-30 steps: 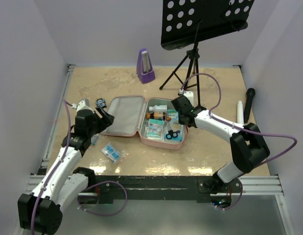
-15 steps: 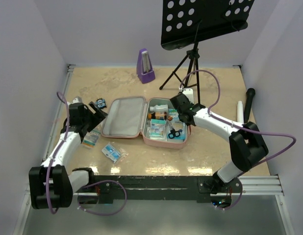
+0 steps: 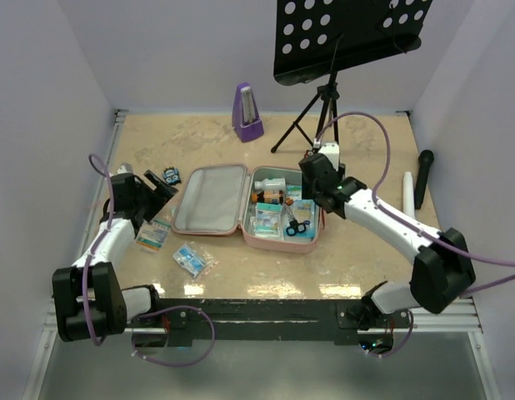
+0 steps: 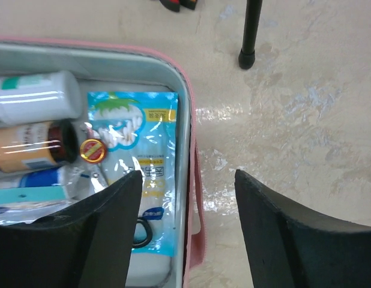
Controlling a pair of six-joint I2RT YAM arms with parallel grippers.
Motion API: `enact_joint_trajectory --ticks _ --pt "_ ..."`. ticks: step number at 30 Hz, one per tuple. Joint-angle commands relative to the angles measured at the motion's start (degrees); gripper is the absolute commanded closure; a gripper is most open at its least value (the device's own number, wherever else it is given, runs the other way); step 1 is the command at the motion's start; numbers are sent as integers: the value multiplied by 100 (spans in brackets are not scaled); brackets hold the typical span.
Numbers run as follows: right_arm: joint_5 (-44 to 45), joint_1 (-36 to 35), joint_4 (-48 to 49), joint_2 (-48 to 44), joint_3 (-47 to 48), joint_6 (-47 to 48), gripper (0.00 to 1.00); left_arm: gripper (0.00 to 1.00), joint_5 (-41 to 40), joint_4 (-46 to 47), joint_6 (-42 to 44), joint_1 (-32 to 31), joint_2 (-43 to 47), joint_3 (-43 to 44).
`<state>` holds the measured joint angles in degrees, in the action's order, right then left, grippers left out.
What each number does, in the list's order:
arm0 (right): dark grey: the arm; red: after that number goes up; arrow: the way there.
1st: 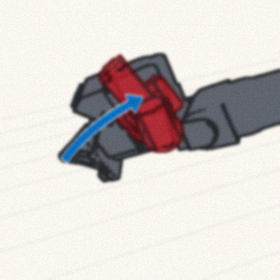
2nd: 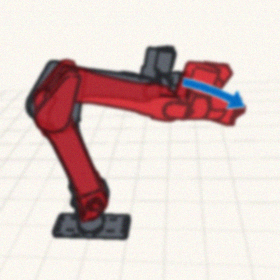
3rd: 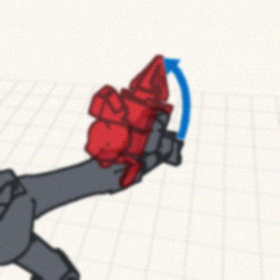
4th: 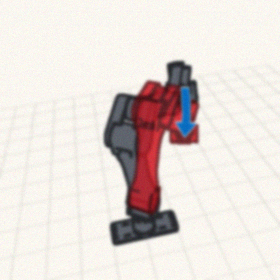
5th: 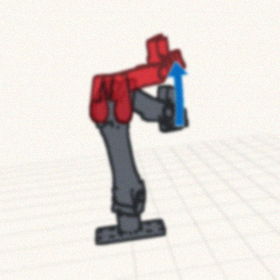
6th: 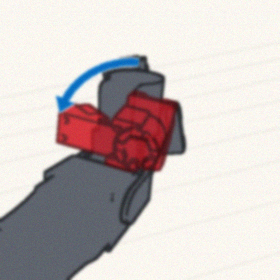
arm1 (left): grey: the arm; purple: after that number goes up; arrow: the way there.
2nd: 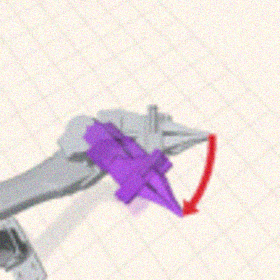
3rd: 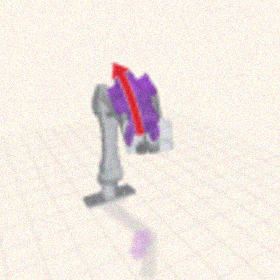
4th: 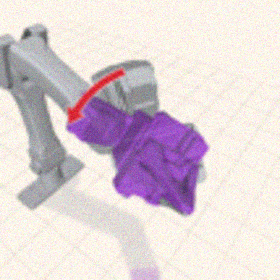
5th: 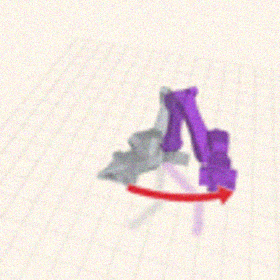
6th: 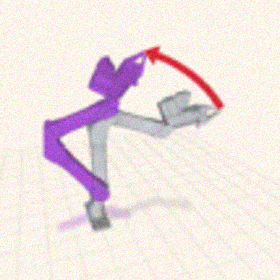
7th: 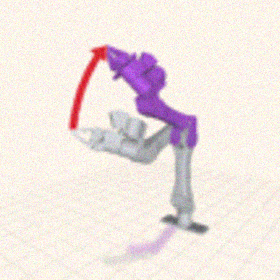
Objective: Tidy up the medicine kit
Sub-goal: Adjust the medicine box at the center of the board.
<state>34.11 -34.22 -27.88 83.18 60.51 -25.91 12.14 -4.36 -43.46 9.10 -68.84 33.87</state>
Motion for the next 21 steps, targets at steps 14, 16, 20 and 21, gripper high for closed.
enact_joint_trajectory --ticks 14,16,20,21 --pt "-1670 -612 871 -1128 14 -353 39 24 1790 1508 48 -22 -568 -117" --pt "-1784 -612 959 -1128 -48 -362 40 22 2002 1535 136 -84 -858 -47" --pt "-1943 -621 1109 -1050 -118 -336 39 22 2099 1719 128 -233 -1176 -100" --pt "-1969 -621 1144 -997 -127 -336 40 22 2056 1641 136 -260 -1167 -47"
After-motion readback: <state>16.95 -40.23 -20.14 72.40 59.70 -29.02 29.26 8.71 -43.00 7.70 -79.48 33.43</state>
